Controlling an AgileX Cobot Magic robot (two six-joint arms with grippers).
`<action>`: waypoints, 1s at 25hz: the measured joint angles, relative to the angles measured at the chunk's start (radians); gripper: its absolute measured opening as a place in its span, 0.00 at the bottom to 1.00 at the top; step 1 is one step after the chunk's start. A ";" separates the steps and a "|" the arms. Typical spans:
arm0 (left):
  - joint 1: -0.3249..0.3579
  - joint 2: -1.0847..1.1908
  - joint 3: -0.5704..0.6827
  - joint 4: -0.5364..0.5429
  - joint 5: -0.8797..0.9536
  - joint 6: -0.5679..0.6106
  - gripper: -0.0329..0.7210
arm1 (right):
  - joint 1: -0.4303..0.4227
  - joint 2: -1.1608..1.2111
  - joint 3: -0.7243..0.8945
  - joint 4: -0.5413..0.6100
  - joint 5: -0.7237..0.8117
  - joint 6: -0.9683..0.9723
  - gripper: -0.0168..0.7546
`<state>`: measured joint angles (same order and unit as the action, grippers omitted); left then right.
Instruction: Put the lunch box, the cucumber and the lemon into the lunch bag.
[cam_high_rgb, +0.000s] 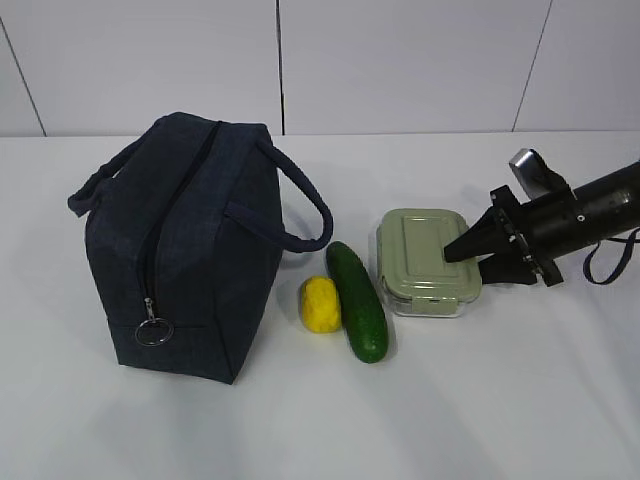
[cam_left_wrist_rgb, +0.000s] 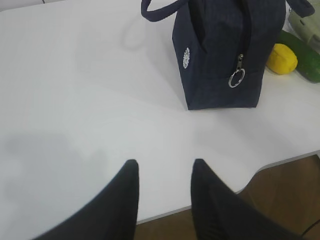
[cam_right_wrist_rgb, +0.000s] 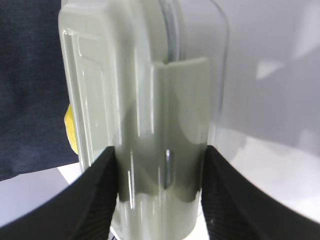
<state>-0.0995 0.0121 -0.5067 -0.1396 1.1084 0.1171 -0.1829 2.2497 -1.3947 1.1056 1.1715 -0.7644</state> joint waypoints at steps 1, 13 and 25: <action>0.000 0.000 0.000 0.000 0.000 0.000 0.36 | 0.000 -0.008 0.000 -0.009 -0.006 0.000 0.50; 0.000 0.000 0.000 0.000 0.000 0.000 0.36 | 0.000 -0.050 0.000 -0.028 -0.020 0.012 0.50; 0.000 0.013 0.000 -0.051 0.000 0.000 0.36 | 0.000 -0.086 0.002 -0.034 -0.020 0.047 0.50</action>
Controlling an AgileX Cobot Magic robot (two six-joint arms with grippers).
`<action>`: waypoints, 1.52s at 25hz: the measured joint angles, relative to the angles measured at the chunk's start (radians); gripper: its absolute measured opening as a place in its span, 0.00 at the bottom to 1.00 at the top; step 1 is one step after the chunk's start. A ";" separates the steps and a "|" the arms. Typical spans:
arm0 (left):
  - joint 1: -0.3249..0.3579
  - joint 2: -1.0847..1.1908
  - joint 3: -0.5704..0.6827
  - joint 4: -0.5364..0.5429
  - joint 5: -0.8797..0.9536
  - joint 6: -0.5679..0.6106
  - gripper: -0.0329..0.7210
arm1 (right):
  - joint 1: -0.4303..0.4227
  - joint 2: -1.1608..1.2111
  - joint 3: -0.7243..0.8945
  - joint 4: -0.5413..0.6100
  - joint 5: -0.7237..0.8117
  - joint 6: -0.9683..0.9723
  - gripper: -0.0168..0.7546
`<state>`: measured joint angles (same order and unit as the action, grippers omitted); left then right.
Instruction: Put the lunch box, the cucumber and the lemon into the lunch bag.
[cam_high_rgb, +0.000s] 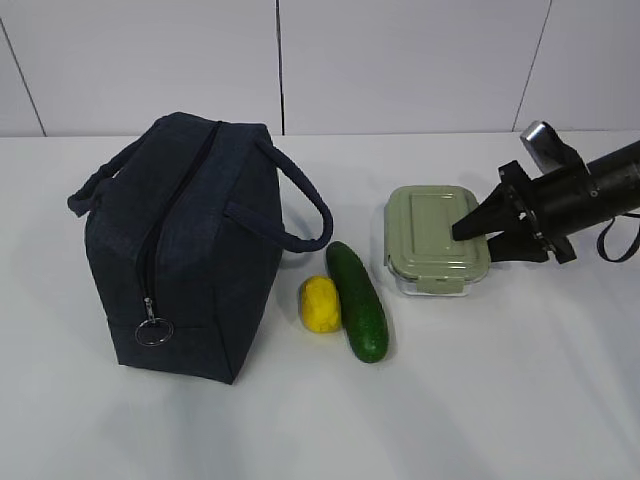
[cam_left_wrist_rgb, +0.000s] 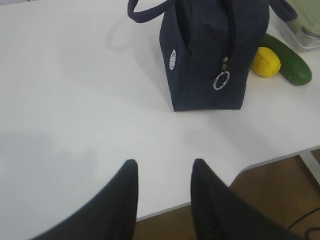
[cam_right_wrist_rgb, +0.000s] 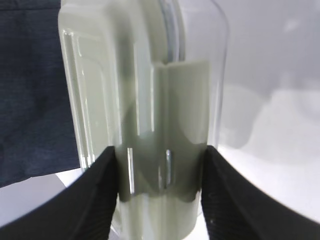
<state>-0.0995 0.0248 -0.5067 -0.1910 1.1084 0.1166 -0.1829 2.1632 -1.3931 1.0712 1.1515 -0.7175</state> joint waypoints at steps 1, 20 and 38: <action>0.000 0.010 0.000 -0.010 -0.001 0.000 0.36 | 0.000 -0.004 0.000 0.000 0.000 0.002 0.50; 0.000 0.174 -0.012 -0.125 -0.164 0.000 0.36 | 0.055 -0.100 0.001 0.004 0.008 0.051 0.50; 0.000 0.568 -0.014 -0.236 -0.412 0.124 0.52 | 0.058 -0.246 0.002 -0.002 0.021 0.120 0.50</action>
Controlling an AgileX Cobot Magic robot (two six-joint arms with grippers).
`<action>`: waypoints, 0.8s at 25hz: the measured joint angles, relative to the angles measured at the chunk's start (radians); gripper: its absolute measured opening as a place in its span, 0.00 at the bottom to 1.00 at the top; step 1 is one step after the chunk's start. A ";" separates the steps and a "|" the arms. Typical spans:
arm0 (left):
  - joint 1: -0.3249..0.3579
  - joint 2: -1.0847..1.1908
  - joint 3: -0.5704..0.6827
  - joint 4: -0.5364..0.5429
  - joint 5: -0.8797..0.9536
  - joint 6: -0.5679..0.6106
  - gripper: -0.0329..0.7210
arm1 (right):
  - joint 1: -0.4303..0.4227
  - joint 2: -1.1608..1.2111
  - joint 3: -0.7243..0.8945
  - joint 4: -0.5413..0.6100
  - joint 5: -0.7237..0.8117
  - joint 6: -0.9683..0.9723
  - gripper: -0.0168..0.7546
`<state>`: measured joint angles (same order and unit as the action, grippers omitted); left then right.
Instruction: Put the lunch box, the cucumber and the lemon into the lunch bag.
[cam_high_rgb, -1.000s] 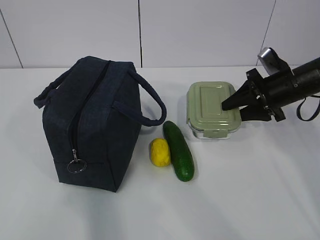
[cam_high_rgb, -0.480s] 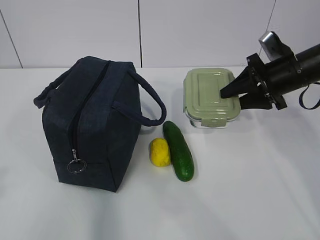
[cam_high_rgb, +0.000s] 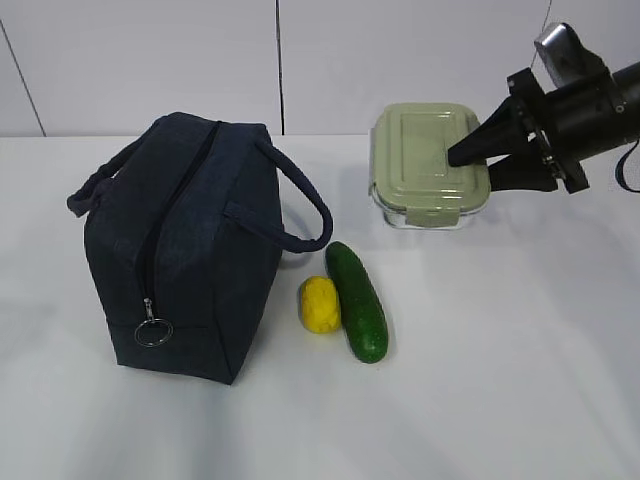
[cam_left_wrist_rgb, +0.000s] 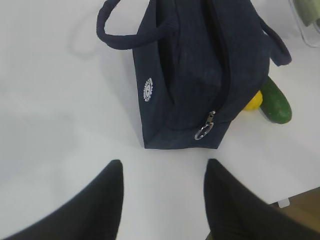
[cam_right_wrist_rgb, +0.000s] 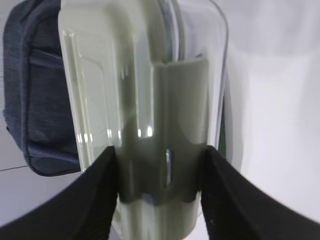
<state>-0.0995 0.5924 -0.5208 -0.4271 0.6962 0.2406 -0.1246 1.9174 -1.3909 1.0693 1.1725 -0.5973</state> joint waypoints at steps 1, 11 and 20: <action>0.000 0.022 -0.007 0.000 -0.007 0.008 0.53 | 0.000 -0.008 0.000 0.000 0.002 0.004 0.50; 0.000 0.320 -0.155 -0.087 -0.058 0.106 0.53 | 0.008 -0.064 0.002 0.066 0.005 0.043 0.50; 0.000 0.605 -0.376 -0.165 -0.027 0.204 0.58 | 0.083 -0.085 0.007 0.131 0.005 0.049 0.50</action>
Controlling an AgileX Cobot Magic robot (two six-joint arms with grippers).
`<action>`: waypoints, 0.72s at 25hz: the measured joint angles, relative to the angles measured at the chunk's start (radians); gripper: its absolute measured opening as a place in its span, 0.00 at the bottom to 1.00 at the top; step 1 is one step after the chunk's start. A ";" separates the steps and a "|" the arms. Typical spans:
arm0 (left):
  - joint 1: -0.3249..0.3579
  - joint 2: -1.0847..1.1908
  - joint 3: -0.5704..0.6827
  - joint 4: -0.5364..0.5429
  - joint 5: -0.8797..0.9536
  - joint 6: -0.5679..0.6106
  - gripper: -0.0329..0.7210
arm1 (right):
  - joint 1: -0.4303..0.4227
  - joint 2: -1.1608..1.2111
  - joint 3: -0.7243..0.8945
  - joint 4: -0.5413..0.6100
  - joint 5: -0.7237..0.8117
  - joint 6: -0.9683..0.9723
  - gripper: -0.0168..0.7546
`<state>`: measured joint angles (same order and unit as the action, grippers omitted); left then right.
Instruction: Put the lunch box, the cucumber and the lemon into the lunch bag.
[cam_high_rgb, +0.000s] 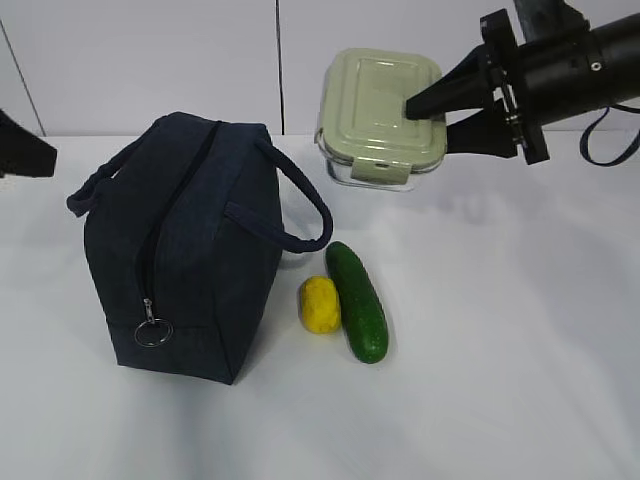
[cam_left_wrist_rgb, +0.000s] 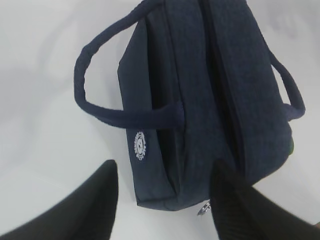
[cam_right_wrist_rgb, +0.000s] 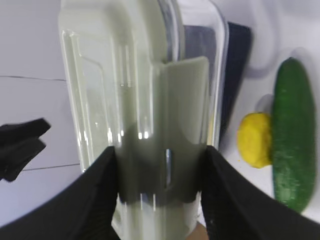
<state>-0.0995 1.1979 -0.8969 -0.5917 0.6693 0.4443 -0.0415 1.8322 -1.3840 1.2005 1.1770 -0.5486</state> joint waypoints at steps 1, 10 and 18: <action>0.000 0.029 -0.027 -0.010 0.010 0.012 0.58 | 0.015 0.000 0.000 0.013 0.000 0.000 0.50; 0.000 0.291 -0.208 -0.123 0.128 0.111 0.58 | 0.081 0.000 0.000 0.112 0.000 0.002 0.50; 0.000 0.451 -0.310 -0.162 0.178 0.154 0.57 | 0.140 0.000 0.000 0.184 0.000 -0.022 0.50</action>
<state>-0.0995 1.6484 -1.2069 -0.7542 0.8478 0.5983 0.0987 1.8322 -1.3840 1.3841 1.1770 -0.5707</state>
